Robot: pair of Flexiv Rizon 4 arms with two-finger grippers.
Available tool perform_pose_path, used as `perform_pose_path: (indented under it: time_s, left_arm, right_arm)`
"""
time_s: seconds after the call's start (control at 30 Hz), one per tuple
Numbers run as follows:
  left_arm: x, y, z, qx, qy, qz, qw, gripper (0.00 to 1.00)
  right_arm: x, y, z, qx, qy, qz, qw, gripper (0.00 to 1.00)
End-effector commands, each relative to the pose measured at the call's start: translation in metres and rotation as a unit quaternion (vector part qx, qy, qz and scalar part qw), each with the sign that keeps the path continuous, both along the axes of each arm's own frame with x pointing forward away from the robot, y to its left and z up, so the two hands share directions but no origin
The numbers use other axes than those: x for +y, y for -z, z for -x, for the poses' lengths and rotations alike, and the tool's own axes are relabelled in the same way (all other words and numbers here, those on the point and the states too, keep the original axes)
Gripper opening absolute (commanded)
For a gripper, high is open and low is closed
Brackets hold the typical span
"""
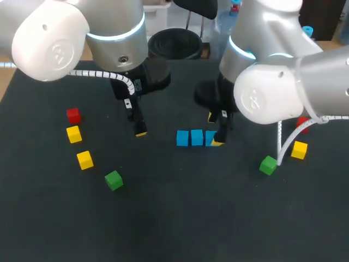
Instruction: Place the blue cubes, place green cubes on the blue cubes, place the yellow cubes on the green cubes, then place the red cubes on the yellow cubes, and place purple cube on the red cubes.
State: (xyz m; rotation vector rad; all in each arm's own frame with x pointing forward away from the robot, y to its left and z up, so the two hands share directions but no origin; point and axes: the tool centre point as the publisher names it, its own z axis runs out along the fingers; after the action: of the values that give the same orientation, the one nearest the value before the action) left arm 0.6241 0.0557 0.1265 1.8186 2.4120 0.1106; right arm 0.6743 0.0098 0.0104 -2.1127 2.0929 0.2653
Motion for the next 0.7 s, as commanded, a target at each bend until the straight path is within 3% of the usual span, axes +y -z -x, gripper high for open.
perform_pose_path:
  time_s: [0.03, 0.17, 0.3, 0.43, 0.53, 0.6, 0.63, 0.7]
  left_arm:
    - [0.0002, 0.0002, 0.0003, -0.001, -0.001, 0.000, 1.000, 1.00]
    - [0.0002, 0.0002, 0.0003, -0.001, -0.001, 0.000, 1.000, 1.00]
    - [0.0002, 0.0002, 0.0003, -0.001, -0.001, 0.000, 1.000, 1.00]
    - [0.0002, 0.0002, 0.0003, -0.001, -0.001, 0.000, 1.000, 1.00]
    - [0.0002, 0.0002, 0.0003, -0.001, -0.001, 0.000, 1.000, 1.00]
    - [0.0002, 0.0002, 0.0003, -0.001, -0.001, 0.000, 1.000, 1.00]
    - [0.0002, 0.0002, 0.0003, -0.001, -0.001, 0.000, 1.000, 1.00]
    - [0.0002, 0.0002, 0.0003, -0.001, -0.001, 0.000, 1.000, 1.00]
  right_arm:
    - [-0.0006, 0.0005, 0.0011, 0.002, -0.001, -0.001, 1.000, 0.73]
    - [-0.0006, 0.0012, 0.0021, 0.005, -0.003, 0.000, 1.000, 0.67]
    - [-0.0007, 0.0015, 0.0021, 0.007, -0.003, 0.000, 1.000, 0.77]
    - [0.0004, 0.0025, 0.0023, 0.008, -0.004, -0.001, 1.000, 0.77]
    - [0.0006, 0.0033, 0.0027, 0.010, -0.006, 0.000, 1.000, 0.71]
    - [-0.0002, 0.0036, 0.0029, 0.009, -0.008, 0.001, 1.000, 0.60]
    - [-0.0004, 0.0036, 0.0030, 0.009, -0.008, 0.001, 1.000, 0.49]
    - [-0.0007, 0.0035, 0.0033, 0.009, -0.010, 0.002, 1.000, 0.47]
